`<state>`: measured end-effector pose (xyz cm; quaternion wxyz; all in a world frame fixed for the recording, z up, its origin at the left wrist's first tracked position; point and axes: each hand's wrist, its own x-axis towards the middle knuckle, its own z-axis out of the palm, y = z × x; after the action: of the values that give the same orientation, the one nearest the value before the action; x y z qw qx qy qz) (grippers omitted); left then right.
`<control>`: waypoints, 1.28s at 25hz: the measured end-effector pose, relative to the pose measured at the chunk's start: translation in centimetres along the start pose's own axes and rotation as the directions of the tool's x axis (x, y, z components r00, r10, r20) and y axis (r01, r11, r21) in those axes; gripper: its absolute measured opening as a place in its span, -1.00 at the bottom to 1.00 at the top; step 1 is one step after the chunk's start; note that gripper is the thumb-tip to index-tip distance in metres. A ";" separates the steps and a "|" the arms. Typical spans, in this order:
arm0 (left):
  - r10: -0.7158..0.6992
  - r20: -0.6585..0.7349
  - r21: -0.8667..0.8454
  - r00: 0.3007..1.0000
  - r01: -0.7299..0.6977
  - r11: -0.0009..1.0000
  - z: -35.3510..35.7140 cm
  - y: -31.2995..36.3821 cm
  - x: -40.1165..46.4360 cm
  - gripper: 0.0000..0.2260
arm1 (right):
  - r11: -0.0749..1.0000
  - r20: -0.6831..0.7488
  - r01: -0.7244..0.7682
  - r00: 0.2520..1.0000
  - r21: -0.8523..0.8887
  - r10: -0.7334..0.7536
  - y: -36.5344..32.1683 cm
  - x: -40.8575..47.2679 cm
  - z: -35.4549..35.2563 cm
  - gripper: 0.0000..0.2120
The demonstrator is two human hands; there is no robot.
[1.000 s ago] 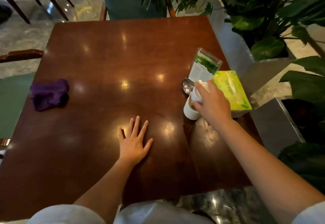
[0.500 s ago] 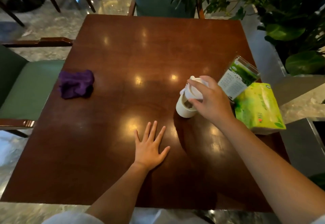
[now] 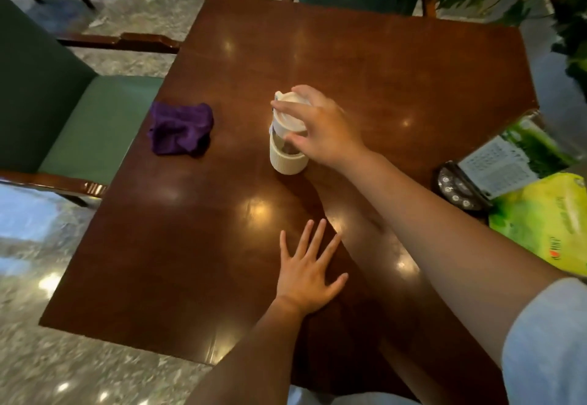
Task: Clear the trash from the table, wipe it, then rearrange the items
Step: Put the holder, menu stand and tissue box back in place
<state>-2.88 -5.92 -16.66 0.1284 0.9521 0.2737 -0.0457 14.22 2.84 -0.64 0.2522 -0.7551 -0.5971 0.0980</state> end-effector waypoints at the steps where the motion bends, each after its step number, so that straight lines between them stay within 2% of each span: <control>1: -0.002 0.000 -0.002 1.000 0.002 1.000 0.1 -0.1 0.0 -0.36 | 1.000 0.017 0.017 1.000 -0.001 -0.017 -0.3 1.0 0.4 -0.54; 5: 0.000 -0.019 0.000 1.000 0.000 1.000 0.2 0.1 0.0 -0.36 | 0.999 0.066 0.042 0.997 -0.035 -0.039 -1.1 3.9 1.8 -0.55; 13: 0.007 -0.051 -0.014 0.999 -0.008 1.000 0.6 -0.1 0.1 -0.34 | 0.996 0.065 0.007 0.998 -0.091 -0.001 -1.2 7.0 3.9 -0.55; 19: 0.006 -0.035 -0.014 0.999 -0.006 1.000 0.5 -0.1 0.2 -0.34 | 0.947 0.093 0.060 0.995 -0.316 -0.032 -0.9 6.3 5.6 -0.46; 24: -0.004 -0.019 0.000 1.000 0.004 1.000 0.3 -0.1 0.2 -0.33 | 0.925 0.102 0.074 0.994 -0.374 -0.038 -1.3 5.5 3.9 -0.48; 30: -0.023 -0.010 0.019 1.000 0.023 1.000 0.4 -0.2 0.1 -0.34 | 0.939 0.020 -0.060 0.997 -0.340 0.071 0.4 -2.6 -1.4 -0.57; 32: -0.020 -0.012 0.023 1.000 0.020 1.000 0.6 -0.1 0.1 -0.34 | 0.921 -0.093 -0.172 0.984 -0.348 0.149 2.1 -6.3 -4.4 -0.62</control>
<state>-2.87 -5.91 -17.25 0.1154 0.9510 0.2834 -0.0446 16.31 -4.68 1.12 0.1221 -0.8374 -0.5326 -0.0156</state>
